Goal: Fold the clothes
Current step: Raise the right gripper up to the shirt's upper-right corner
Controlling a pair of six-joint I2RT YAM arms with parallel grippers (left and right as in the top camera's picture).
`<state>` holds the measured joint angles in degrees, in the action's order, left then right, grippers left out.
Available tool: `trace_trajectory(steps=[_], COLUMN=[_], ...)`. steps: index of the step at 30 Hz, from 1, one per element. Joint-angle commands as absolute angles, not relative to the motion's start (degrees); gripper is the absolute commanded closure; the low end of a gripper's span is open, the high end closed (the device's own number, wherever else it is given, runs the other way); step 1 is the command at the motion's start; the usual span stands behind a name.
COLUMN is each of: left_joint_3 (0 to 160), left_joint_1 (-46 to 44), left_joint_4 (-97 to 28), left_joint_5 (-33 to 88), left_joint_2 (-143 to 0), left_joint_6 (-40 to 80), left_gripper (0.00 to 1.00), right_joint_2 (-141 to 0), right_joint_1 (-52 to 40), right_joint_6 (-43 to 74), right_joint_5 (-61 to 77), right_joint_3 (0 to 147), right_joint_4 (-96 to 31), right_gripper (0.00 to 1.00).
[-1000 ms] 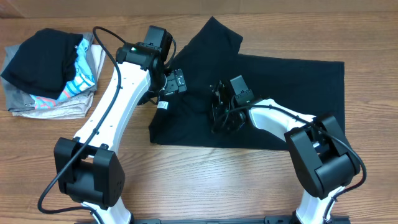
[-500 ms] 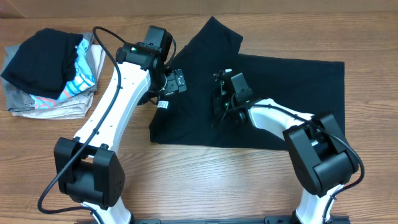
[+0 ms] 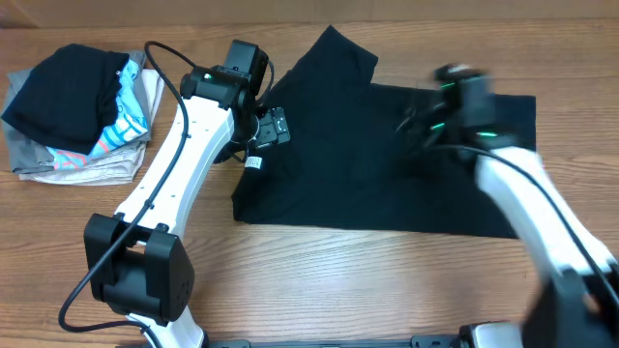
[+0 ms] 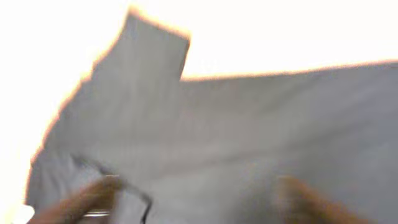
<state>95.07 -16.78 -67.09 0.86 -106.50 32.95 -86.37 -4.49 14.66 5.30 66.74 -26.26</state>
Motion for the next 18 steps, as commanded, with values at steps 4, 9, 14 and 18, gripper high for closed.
trace_trajectory(steps=[4,9,14,18], left_joint_3=[95.11,95.11,95.11,95.11], left_joint_1=[-16.53,-16.53,-16.53,-16.53], left_joint_4=[-67.07,-67.07,-67.07,-67.07], left_joint_5=[1.06,1.06,1.06,1.06], left_joint_2=[-106.80,-106.80,-106.80,-106.80], left_joint_6=[33.01,33.01,33.01,33.01], left_gripper=[0.00,0.00,0.00,0.00], right_joint_2=[-74.24,-73.38,-73.95,-73.95], right_joint_1=[5.37,9.02,9.41,9.39], right_joint_6=[14.66,14.66,14.66,14.66], right_joint_5=[4.95,4.95,4.95,4.95], right_joint_3=[68.29,68.27,68.27,68.27], right_joint_4=[-28.69,-28.77,-28.95,-28.95], right_gripper=[0.00,0.00,0.00,0.00])
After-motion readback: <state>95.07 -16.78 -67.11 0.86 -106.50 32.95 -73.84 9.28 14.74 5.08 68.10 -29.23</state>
